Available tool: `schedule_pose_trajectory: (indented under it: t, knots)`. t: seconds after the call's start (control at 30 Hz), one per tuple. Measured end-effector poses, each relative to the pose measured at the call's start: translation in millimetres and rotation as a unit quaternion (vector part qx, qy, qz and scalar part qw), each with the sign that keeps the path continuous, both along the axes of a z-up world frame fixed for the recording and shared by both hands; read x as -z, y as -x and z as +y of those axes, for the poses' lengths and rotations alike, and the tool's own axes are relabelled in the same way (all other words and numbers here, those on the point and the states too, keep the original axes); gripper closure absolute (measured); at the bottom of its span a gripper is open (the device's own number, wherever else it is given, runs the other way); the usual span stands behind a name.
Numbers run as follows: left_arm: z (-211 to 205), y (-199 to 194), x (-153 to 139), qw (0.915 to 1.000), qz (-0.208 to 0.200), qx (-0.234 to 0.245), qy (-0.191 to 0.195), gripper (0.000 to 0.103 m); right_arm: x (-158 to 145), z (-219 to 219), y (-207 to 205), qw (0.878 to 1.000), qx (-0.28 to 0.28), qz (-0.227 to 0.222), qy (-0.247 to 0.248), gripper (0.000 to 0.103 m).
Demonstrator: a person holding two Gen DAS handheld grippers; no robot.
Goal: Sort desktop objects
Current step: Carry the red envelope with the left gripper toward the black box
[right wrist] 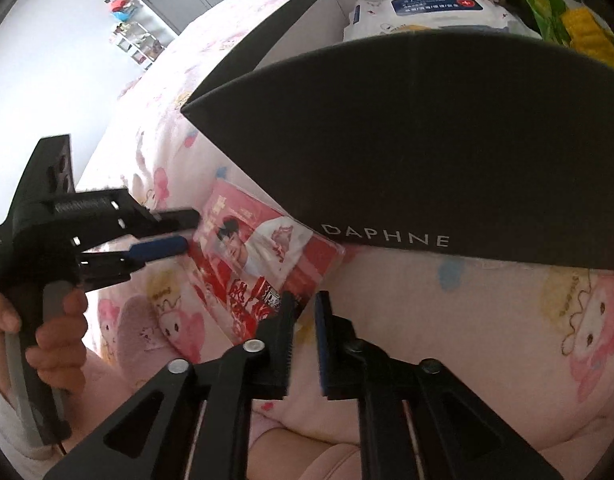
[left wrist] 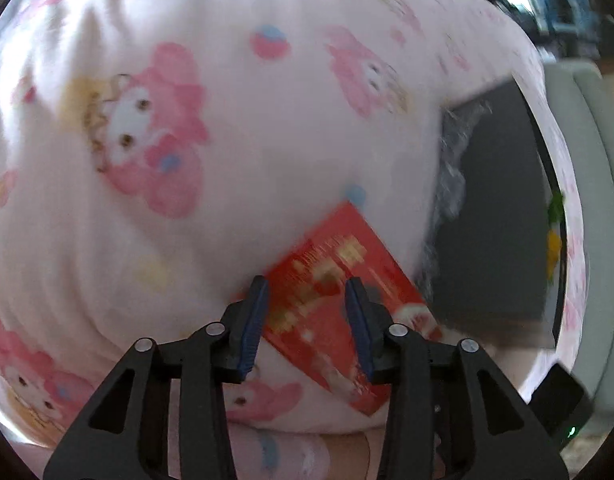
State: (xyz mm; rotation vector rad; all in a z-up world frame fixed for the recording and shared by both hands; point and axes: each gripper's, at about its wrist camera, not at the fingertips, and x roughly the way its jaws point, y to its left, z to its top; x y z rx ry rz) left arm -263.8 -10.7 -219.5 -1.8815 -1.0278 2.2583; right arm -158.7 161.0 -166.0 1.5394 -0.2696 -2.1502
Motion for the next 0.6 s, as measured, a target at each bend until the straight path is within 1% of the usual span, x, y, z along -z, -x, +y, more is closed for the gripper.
schedule_pose_trajectory:
  t: [0.07, 0.1, 0.13, 0.17, 0.23, 0.3, 0.37, 0.43, 0.47, 0.53, 0.6]
  knots:
    - [4, -2, -2, 0.9994, 0.008, 0.011, -0.032, 0.057, -1, 2, -1, 1.000, 0.004, -0.001, 0.001, 0.093]
    - [4, -4, -4, 0.9990, 0.013, 0.007, -0.041, 0.057, -1, 3, -1, 1.000, 0.007, -0.001, 0.000, 0.092]
    - [2, -6, -6, 0.9992, 0.017, -0.001, -0.037, 0.057, -1, 5, -1, 1.000, 0.009, -0.003, 0.000, 0.092]
    - [-2, -7, -7, 0.9996, 0.019, -0.011, -0.020, 0.057, -2, 5, -2, 1.000, 0.007, -0.002, 0.001, 0.092]
    - [-13, -8, -5, 0.9991, 0.016, -0.039, 0.000, 0.057, -7, 1, -6, 1.000, -0.016, 0.006, 0.007, 0.092]
    - [-23, -9, 2, 0.9978, 0.005, -0.065, -0.005, 0.057, -12, -6, -10, 0.999, -0.034, 0.022, 0.001, 0.092]
    - [-28, -9, 8, 0.9971, -0.004, -0.076, -0.001, 0.057, -7, -9, -9, 0.999, -0.030, 0.016, -0.023, 0.092]
    - [-26, -5, 14, 0.9970, -0.017, -0.075, 0.009, 0.057, 2, -5, -4, 0.999, -0.015, -0.006, -0.033, 0.092]
    - [-24, -5, 16, 0.9970, -0.019, -0.073, 0.015, 0.055, 7, -2, -2, 0.999, -0.004, -0.021, -0.033, 0.091]
    - [-15, -6, 11, 0.9982, -0.012, -0.053, 0.026, 0.051, 13, 3, 2, 0.999, 0.008, -0.036, -0.030, 0.084]
    - [-6, -8, 7, 0.9991, -0.008, -0.029, 0.029, 0.051, 12, 5, 3, 0.999, 0.007, -0.036, -0.020, 0.080]
